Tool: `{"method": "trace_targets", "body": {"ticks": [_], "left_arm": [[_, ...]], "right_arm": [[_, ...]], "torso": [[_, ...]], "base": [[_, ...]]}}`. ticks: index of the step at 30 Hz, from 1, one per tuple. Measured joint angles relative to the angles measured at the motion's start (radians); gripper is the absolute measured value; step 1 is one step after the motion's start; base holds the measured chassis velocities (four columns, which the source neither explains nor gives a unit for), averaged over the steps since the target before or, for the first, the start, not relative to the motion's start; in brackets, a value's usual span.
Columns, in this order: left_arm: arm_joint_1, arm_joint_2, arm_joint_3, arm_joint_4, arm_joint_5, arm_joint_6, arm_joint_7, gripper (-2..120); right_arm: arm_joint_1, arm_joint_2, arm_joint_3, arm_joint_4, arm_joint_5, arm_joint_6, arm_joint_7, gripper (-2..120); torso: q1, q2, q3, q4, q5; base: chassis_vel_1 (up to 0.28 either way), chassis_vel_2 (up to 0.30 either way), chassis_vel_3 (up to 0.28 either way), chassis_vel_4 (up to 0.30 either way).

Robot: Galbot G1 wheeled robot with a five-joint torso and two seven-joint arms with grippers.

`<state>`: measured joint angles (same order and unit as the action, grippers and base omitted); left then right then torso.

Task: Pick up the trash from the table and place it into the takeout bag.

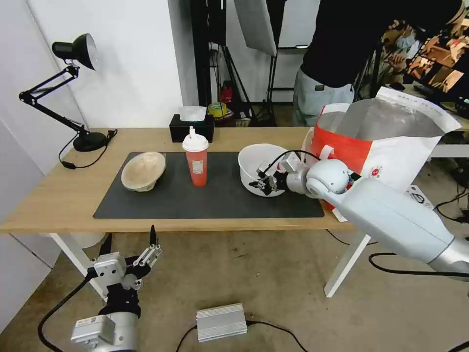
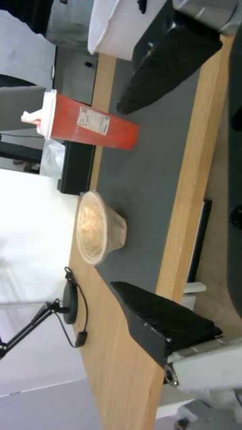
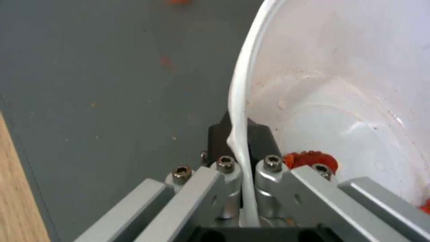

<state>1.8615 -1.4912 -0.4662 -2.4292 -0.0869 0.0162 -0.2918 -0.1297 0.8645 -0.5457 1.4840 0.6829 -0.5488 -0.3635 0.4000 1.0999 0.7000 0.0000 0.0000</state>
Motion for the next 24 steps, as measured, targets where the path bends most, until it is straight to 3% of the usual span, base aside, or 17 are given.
{"method": "trace_targets", "body": {"ticks": [12,24], "left_arm": [[0.002,0.005,-0.003,-0.002,0.000,-0.001,-0.001,100],[0.008,0.004,-0.006,-0.010,0.001,-0.002,-0.005,100]], "right_arm": [[0.025,0.003,0.062,0.043,0.127,0.017,0.040,0],[0.072,-0.030,0.097,0.167,0.239,0.027,0.066,0]], "torso": [[0.000,0.000,0.000,0.0001,0.0000],[0.000,0.000,0.000,0.0000,0.0000]], "base": [[0.000,0.000,0.000,0.000],[0.000,0.000,0.000,0.000]]}}
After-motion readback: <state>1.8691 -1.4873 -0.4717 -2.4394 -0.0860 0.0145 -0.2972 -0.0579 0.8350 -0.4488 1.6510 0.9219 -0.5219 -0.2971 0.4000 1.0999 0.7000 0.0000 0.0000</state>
